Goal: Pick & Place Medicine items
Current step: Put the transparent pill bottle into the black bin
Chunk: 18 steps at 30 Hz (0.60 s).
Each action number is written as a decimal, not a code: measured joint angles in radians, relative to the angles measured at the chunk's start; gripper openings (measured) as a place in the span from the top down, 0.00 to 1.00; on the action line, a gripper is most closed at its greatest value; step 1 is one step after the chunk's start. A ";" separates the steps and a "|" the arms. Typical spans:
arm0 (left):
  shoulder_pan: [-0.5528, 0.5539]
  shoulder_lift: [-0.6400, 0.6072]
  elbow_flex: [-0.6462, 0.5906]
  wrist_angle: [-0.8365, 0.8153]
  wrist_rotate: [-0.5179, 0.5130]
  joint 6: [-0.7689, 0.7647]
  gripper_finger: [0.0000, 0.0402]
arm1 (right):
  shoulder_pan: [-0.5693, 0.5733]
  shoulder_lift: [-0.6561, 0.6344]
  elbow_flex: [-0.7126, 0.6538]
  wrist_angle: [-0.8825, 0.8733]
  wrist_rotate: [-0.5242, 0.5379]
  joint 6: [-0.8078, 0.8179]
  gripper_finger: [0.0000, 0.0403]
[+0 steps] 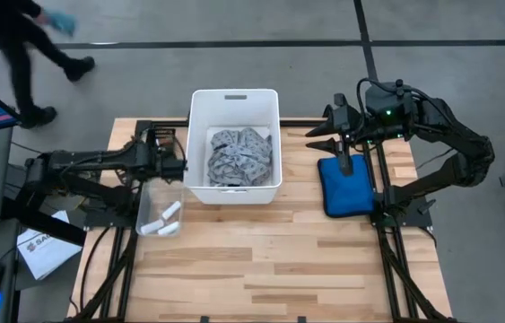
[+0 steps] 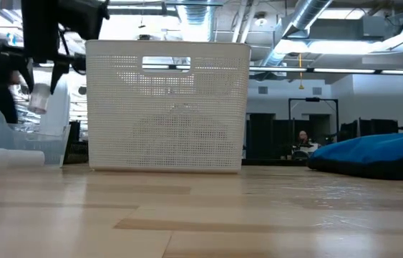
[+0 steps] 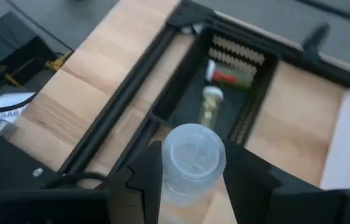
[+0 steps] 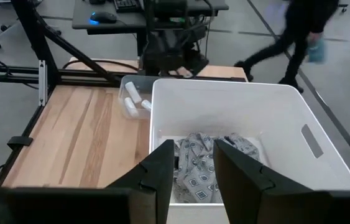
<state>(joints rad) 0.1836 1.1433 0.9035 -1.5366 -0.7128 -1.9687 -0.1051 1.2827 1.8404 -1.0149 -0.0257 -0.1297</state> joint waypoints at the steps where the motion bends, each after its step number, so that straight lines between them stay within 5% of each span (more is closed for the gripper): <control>1: 0.033 0.000 -0.011 0.020 -0.008 0.000 0.68 | -0.001 0.000 0.000 0.000 0.000 -0.002 0.73; 10: 0.272 0.001 -0.138 0.304 -0.021 0.022 0.67 | -0.018 0.000 0.000 0.001 0.000 -0.010 0.73; 18: 0.370 0.004 -0.219 0.478 -0.060 0.027 0.65 | -0.029 0.000 0.000 -0.001 0.003 -0.002 0.73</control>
<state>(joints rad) 0.5540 1.1468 0.6849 -1.0586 -0.7730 -1.9415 -0.1341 1.2827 1.8404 -1.0161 -0.0223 -0.1315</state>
